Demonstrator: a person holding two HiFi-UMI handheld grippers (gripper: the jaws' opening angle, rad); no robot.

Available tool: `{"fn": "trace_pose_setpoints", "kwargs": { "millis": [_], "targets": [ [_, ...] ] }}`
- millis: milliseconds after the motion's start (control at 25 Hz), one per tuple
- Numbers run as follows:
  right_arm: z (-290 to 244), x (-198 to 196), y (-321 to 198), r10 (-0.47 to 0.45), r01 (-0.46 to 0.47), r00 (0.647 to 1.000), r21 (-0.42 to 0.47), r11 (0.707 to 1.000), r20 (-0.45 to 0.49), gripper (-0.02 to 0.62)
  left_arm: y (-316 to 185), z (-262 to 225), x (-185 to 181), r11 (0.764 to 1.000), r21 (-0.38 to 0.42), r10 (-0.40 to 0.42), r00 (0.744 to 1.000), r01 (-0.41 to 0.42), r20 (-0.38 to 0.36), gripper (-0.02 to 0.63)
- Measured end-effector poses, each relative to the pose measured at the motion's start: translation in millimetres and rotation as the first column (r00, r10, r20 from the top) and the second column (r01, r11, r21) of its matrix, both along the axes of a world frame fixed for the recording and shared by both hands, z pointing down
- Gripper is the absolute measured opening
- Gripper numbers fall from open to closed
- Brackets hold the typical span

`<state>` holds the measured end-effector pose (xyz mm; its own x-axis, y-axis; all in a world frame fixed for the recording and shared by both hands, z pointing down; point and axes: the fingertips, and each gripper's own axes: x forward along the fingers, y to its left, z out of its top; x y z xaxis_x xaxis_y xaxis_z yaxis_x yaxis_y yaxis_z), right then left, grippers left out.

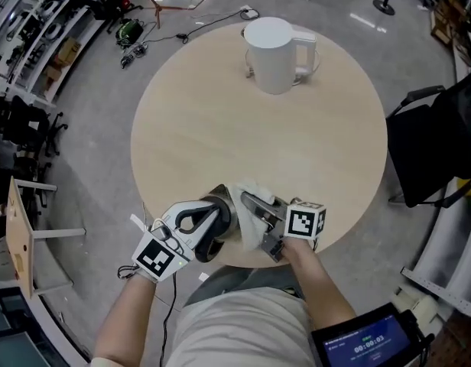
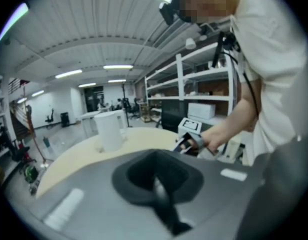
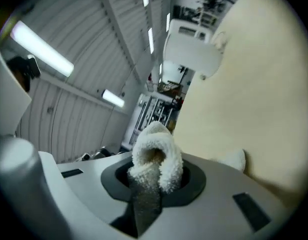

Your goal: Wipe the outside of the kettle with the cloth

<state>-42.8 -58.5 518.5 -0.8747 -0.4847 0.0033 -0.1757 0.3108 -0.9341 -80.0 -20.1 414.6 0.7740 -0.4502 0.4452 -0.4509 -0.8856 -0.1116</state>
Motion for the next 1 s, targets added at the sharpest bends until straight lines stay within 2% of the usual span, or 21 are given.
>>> {"fn": "trace_pose_setpoints", "kwargs": {
  "millis": [80,160,200,280,320,360,400,440,520,560,600,640,680,720,760,840,880,920,960,1000],
  "targets": [
    [9,18,18,0.140,-0.135,0.988,-0.087,0.987,0.057,0.089,-2,4,4,1.000,0.004,0.007,0.999,-0.007,0.048,-0.002],
    [7,23,19,0.229,-0.221,0.971,-0.119,0.968,0.061,0.089,-9,9,1,0.996,-0.036,-0.073,0.993,0.077,0.095,-0.002],
    [-9,21,13,0.255,-0.247,0.964,-0.092,0.965,0.080,0.089,-14,11,0,0.990,-0.048,-0.128,0.985,0.135,0.115,-0.002],
    [-50,14,-2,0.273,-0.279,0.956,0.045,0.959,0.107,0.089,-21,11,0,0.978,-0.028,-0.199,0.971,0.204,0.131,-0.002],
    [-55,10,-9,0.274,-0.280,0.959,0.117,0.953,0.068,0.089,-21,11,0,0.977,-0.015,-0.207,0.970,0.211,0.126,-0.002],
    [-42,7,-14,0.276,-0.271,0.961,0.157,0.950,-0.011,0.089,-20,11,0,0.978,-0.009,-0.206,0.972,0.208,0.117,-0.002],
    [-13,6,-18,0.276,-0.261,0.956,0.143,0.955,-0.102,0.089,-20,11,0,0.979,-0.009,-0.201,0.973,0.203,0.110,-0.002],
    [24,7,-23,0.266,-0.257,0.949,0.073,0.964,-0.168,0.089,-20,12,0,0.980,-0.011,-0.197,0.975,0.199,0.107,-0.002],
    [63,9,-27,0.217,-0.233,0.962,-0.084,0.969,-0.166,0.089,-21,11,1,0.980,-0.015,-0.195,0.975,0.198,0.107,-0.002],
    [46,7,-26,0.195,-0.205,0.972,-0.065,0.977,-0.134,0.089,-21,11,1,0.980,-0.015,-0.196,0.975,0.199,0.108,-0.002],
    [10,2,-21,0.181,-0.179,0.979,0.029,0.983,-0.098,0.089,-20,10,1,0.980,-0.012,-0.197,0.974,0.199,0.108,-0.002],
    [-32,-3,-15,0.178,-0.167,0.982,0.154,0.974,-0.058,0.089,-19,9,0,0.980,-0.009,-0.196,0.975,0.198,0.109,-0.002],
    [-64,-7,-10,0.185,-0.173,0.982,0.255,0.951,-0.024,0.089,-18,9,-1,0.980,-0.006,-0.196,0.975,0.198,0.109,-0.002],
    [-73,-8,-8,0.207,-0.192,0.978,0.295,0.936,-0.020,0.089,-18,9,-2,0.980,-0.006,-0.195,0.975,0.197,0.109,-0.002],
    [-55,-4,-12,0.239,-0.216,0.969,0.266,0.940,-0.057,0.089,-18,9,-2,0.980,-0.006,-0.195,0.975,0.197,0.108,-0.002],
    [24,6,-24,0.263,-0.258,0.950,0.050,0.965,-0.166,0.089,-19,10,-1,0.980,-0.006,-0.195,0.975,0.197,0.106,-0.002],
    [51,9,-27,0.249,-0.262,0.953,-0.057,0.963,-0.172,0.089,-19,10,-1,0.980,-0.007,-0.196,0.975,0.198,0.105,-0.002],
    [50,8,-26,0.234,-0.247,0.962,-0.087,0.965,-0.139,0.089,-18,10,-1,0.980,-0.007,-0.196,0.975,0.198,0.106,-0.002],
    [23,5,-21,0.219,-0.221,0.971,-0.018,0.975,-0.094,0.089,-18,10,-1,0.980,-0.006,-0.195,0.975,0.197,0.107,-0.002],
    [-18,-1,-14,0.204,-0.197,0.978,0.111,0.974,-0.053,0.089,-18,9,-2,0.981,-0.004,-0.194,0.975,0.195,0.106,-0.002]
  ]
}}
